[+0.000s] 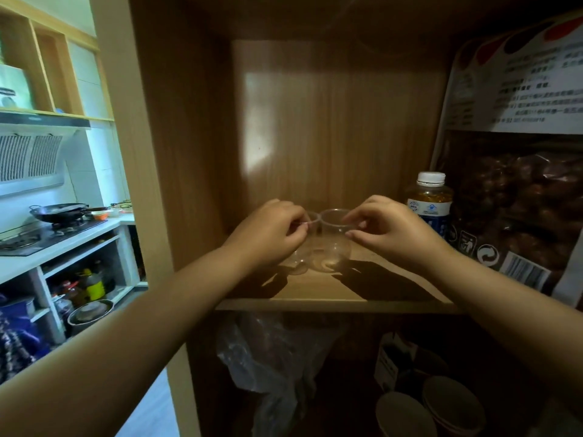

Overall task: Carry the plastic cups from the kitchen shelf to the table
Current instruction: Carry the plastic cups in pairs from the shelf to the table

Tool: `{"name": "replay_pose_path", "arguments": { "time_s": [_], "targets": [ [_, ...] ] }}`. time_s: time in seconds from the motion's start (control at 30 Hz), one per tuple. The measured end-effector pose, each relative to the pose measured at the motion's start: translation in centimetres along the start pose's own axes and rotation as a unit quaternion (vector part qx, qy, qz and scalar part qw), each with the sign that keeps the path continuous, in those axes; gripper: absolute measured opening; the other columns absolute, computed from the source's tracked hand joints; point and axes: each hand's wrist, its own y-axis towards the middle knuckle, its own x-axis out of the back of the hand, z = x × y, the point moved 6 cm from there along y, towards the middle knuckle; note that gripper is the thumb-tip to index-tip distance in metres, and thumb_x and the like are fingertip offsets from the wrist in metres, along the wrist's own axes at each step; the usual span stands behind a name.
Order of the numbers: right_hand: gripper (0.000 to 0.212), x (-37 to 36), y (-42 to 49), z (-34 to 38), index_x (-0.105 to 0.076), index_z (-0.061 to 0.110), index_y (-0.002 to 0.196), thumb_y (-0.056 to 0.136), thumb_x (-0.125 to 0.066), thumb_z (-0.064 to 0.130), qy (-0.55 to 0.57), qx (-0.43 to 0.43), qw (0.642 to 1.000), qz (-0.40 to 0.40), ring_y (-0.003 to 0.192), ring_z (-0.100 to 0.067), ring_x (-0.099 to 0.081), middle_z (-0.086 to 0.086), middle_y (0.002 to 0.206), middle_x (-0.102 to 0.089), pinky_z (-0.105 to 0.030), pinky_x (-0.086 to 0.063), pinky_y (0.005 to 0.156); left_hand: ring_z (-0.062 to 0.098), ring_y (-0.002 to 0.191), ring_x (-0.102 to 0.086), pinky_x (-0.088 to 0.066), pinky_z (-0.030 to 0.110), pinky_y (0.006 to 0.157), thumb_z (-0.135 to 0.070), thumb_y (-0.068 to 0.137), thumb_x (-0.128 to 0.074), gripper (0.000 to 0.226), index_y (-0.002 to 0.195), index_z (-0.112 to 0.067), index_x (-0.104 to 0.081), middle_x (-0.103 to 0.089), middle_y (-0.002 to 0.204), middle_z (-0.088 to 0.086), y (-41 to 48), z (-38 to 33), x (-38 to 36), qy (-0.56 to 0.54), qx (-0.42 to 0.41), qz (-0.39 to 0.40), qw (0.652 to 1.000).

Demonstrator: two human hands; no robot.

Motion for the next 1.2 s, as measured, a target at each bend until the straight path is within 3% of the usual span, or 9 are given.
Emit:
{"name": "replay_pose_path", "arguments": {
  "time_s": [0.2, 0.43, 0.5, 0.63, 0.8, 0.97, 1.1, 1.2],
  "targets": [
    [0.012, 1.4, -2.9, 4.3, -0.065, 0.030, 0.090, 0.079, -0.064, 0.034, 0.035, 0.036, 0.999, 0.004, 0.085, -0.001, -0.056, 0.013, 0.095, -0.055, -0.021, -0.053, 0.074, 0.004, 0.081, -0.048, -0.039, 0.020, 0.065, -0.029, 0.089, -0.049, 0.014, 0.091, -0.023, -0.062, -0.059, 0.083, -0.010, -4.5, -1.9, 3.7, -0.021, -0.039, -0.027, 0.999],
    [0.023, 0.9, -4.1, 10.7, -0.063, 0.030, 0.082, 0.070, -0.056, 0.048, 0.072, 0.101, 0.992, 0.015, 0.082, -0.006, -0.059, 0.011, 0.091, -0.057, -0.026, -0.055, 0.073, 0.005, 0.076, -0.049, -0.039, 0.022, 0.068, -0.035, 0.083, -0.044, 0.024, 0.087, -0.022, -0.063, -0.060, 0.079, -0.009, -10.3, -2.0, 8.9, -0.005, -0.045, -0.067, 0.997],
    [0.023, 0.0, -3.7, 13.0, -0.061, 0.033, 0.078, 0.067, -0.054, 0.052, 0.082, 0.126, 0.988, 0.017, 0.079, -0.006, -0.060, 0.012, 0.088, -0.056, -0.024, -0.055, 0.071, 0.002, 0.077, -0.050, -0.039, 0.017, 0.068, -0.035, 0.083, -0.045, 0.019, 0.086, -0.025, -0.062, -0.057, 0.077, -0.015, -12.4, -1.4, 10.8, -0.002, -0.021, -0.079, 0.997],
    [0.008, -2.4, -2.5, 18.1, -0.065, 0.029, 0.076, 0.072, -0.065, 0.035, 0.108, 0.179, 0.978, 0.009, 0.073, -0.007, -0.061, 0.016, 0.081, -0.055, -0.020, -0.053, 0.063, 0.000, 0.078, -0.054, -0.038, 0.010, 0.066, -0.032, 0.084, -0.051, 0.011, 0.082, -0.030, -0.062, -0.056, 0.077, -0.022, -17.0, 0.8, 15.0, 0.012, 0.034, -0.091, 0.995],
    [0.011, -7.3, -0.5, 26.6, -0.067, 0.023, 0.074, 0.073, -0.068, 0.033, 0.188, 0.229, 0.954, 0.044, 0.071, -0.015, -0.063, 0.002, 0.080, -0.061, -0.037, -0.054, 0.065, 0.001, 0.079, -0.056, -0.039, 0.010, 0.068, -0.028, 0.085, -0.053, 0.014, 0.084, -0.026, -0.067, -0.061, 0.080, -0.016, -24.2, 3.9, 21.2, 0.033, 0.096, -0.099, 0.990],
    [0.006, -13.7, 0.5, 36.6, -0.066, 0.017, 0.075, 0.076, -0.070, 0.021, 0.297, 0.278, 0.907, 0.107, 0.072, -0.016, -0.063, -0.002, 0.083, -0.059, -0.030, -0.055, 0.071, 0.002, 0.079, -0.056, -0.041, 0.012, 0.070, -0.030, 0.082, -0.050, 0.021, 0.087, -0.022, -0.069, -0.062, 0.082, -0.016, -33.3, 7.4, 27.7, 0.077, 0.179, -0.098, 0.976],
    [0.004, -19.9, -0.3, 45.8, -0.066, 0.018, 0.077, 0.077, -0.070, 0.021, 0.327, 0.325, 0.874, 0.152, 0.076, -0.014, -0.063, 0.005, 0.084, -0.059, -0.036, -0.054, 0.074, -0.005, 0.078, -0.051, -0.038, 0.010, 0.071, -0.021, 0.081, -0.057, 0.013, 0.087, -0.021, -0.068, -0.057, 0.080, -0.019, -41.9, 9.4, 32.7, 0.159, 0.253, -0.092, 0.950],
    [0.006, -24.0, -1.9, 52.7, -0.066, 0.022, 0.079, 0.077, -0.069, 0.025, 0.339, 0.368, 0.848, 0.175, 0.080, -0.009, -0.062, 0.011, 0.085, -0.060, -0.026, -0.053, 0.076, -0.003, 0.078, -0.050, -0.037, 0.010, 0.071, -0.022, 0.082, -0.055, 0.012, 0.086, -0.019, -0.066, -0.057, 0.076, -0.014, -48.2, 9.8, 36.1, 0.201, 0.305, -0.081, 0.927]
  ]
}}
